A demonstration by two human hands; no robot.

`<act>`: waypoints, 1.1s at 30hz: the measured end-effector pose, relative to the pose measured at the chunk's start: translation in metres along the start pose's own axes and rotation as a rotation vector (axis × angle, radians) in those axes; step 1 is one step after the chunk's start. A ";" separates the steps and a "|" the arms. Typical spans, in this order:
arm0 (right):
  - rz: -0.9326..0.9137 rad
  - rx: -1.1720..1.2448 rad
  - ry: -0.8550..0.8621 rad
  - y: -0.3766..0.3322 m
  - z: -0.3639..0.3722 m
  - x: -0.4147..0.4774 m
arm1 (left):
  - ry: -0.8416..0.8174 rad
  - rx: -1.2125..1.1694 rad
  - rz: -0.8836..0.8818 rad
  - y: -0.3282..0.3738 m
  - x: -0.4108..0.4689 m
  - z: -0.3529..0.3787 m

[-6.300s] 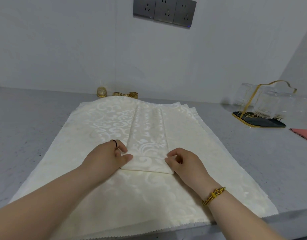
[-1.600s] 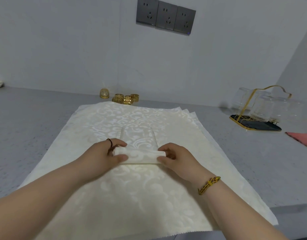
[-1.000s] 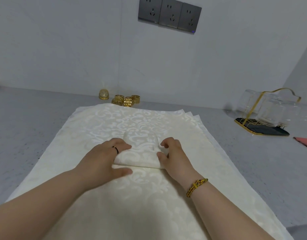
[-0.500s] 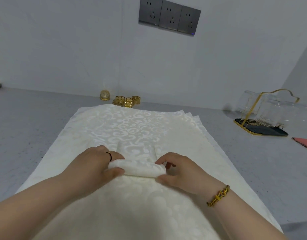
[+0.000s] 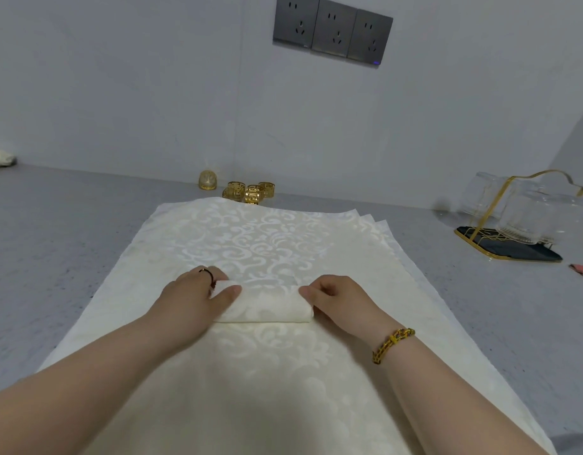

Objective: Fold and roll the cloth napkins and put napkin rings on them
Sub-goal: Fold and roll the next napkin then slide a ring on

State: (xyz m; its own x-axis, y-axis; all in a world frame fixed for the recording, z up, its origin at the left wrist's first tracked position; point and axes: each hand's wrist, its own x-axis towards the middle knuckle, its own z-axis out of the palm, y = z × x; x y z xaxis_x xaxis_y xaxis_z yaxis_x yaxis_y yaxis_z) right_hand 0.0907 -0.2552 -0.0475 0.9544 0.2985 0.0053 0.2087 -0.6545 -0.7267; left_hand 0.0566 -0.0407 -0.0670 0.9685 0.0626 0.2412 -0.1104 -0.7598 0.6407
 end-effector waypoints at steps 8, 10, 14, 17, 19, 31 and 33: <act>-0.204 -0.125 0.196 0.000 0.010 0.005 | 0.007 0.408 0.505 -0.005 -0.004 -0.004; -0.252 -0.191 0.102 0.000 0.007 -0.002 | -0.034 0.520 0.497 -0.006 -0.004 -0.007; -0.308 -0.356 0.021 0.004 0.006 -0.011 | -0.032 0.392 0.415 -0.004 -0.004 -0.008; -0.331 -0.431 0.077 0.001 0.007 -0.016 | -0.014 0.364 0.406 -0.001 -0.005 -0.006; -0.364 -0.463 0.084 -0.001 0.007 -0.023 | -0.034 0.373 0.386 -0.001 -0.010 -0.010; -0.271 -0.315 -0.097 -0.010 -0.001 -0.041 | -0.142 0.197 0.308 -0.007 -0.038 -0.024; -0.195 -0.197 -0.141 -0.011 -0.001 -0.034 | -0.120 0.241 0.294 -0.008 -0.030 -0.021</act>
State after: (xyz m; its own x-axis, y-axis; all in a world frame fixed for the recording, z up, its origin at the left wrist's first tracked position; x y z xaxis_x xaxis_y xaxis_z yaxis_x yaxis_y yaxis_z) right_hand 0.0565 -0.2591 -0.0389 0.8562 0.5159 0.0266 0.4356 -0.6932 -0.5742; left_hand 0.0236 -0.0233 -0.0637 0.9240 -0.2456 0.2931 -0.3454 -0.8649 0.3642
